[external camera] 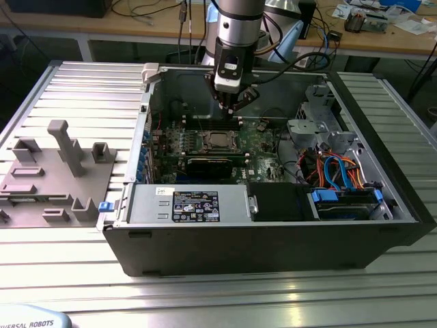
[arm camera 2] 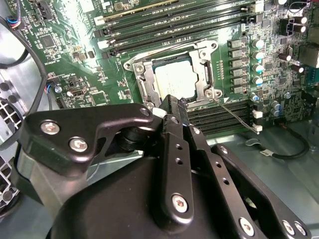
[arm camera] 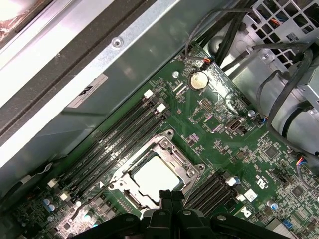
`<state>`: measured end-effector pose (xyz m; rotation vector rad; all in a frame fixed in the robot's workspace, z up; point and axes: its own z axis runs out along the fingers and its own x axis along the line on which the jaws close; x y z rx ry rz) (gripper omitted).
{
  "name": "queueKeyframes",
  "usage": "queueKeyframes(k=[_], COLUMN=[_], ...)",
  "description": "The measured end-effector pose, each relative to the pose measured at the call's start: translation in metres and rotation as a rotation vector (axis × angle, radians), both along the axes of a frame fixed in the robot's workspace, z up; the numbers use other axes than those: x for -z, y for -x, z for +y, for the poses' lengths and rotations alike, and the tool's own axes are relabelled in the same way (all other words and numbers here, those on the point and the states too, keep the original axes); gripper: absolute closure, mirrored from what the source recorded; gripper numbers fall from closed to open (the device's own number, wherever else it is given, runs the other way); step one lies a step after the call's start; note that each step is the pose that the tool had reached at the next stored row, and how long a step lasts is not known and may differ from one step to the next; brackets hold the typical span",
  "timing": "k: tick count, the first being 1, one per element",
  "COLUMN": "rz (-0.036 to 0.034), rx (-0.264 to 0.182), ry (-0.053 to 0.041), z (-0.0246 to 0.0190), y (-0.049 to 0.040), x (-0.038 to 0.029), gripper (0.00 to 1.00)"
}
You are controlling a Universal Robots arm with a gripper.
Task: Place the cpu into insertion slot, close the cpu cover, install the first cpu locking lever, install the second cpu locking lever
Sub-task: 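Install the first cpu locking lever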
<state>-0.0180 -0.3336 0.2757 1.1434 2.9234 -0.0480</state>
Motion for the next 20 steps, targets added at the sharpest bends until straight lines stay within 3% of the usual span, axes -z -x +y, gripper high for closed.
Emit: queueKeyframes(k=[20], rz=[0.0000], rx=[-0.029], ry=[-0.0001], z=[-0.0023], y=[0.0003], x=[0.0000], gripper=[0.89])
